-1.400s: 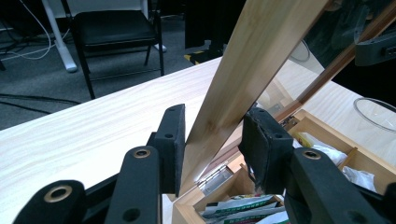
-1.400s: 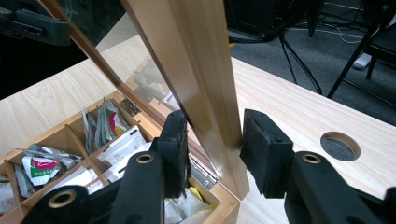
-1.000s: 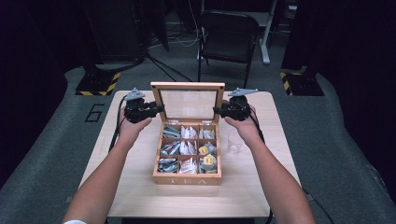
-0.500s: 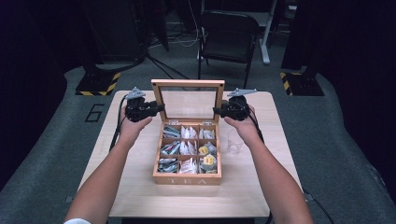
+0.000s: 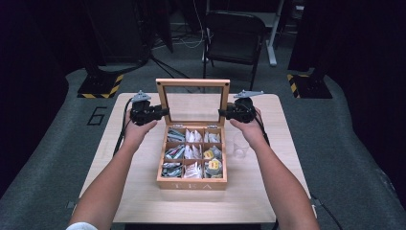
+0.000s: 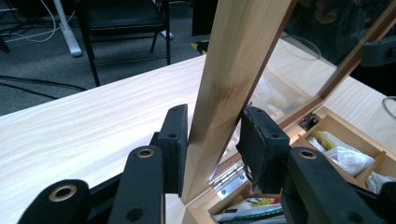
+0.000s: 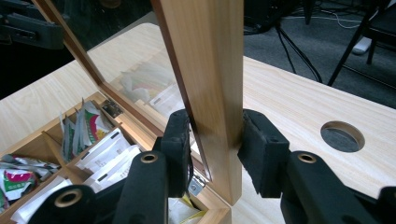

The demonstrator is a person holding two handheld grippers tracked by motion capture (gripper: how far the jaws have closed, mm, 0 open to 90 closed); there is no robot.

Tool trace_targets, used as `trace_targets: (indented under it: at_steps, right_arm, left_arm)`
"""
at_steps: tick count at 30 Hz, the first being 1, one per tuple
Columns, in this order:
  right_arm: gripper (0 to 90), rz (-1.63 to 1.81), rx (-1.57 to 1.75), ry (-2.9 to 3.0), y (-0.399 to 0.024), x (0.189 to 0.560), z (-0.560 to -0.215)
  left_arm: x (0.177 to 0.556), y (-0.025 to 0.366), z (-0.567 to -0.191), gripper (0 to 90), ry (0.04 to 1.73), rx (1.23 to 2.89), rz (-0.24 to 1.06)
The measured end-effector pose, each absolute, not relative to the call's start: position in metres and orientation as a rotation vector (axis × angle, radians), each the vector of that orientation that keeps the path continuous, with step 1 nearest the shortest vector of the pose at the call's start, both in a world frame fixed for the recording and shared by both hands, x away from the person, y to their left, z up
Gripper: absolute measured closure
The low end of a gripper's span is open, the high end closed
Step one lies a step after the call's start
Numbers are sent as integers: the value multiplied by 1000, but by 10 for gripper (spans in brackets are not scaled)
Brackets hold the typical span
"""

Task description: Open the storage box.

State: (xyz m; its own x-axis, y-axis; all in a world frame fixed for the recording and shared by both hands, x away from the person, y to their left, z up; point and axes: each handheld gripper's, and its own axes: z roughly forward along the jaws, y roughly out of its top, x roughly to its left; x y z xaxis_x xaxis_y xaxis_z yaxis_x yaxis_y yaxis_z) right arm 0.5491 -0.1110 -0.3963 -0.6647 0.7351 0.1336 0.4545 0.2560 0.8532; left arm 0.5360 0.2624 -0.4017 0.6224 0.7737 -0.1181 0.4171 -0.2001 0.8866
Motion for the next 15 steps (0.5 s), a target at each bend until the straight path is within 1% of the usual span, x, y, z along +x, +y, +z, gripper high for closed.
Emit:
trace_targets:
  at_steps: [5, 15]
  right_arm:
    - [621, 1336, 1108, 2255, -110, 551, -400]
    - [646, 1344, 1121, 2255, -111, 555, -403]
  left_arm:
    - [537, 261, -403, 632, 976, 1824, 444]
    - [540, 259, -408, 635, 1000, 1829, 442]
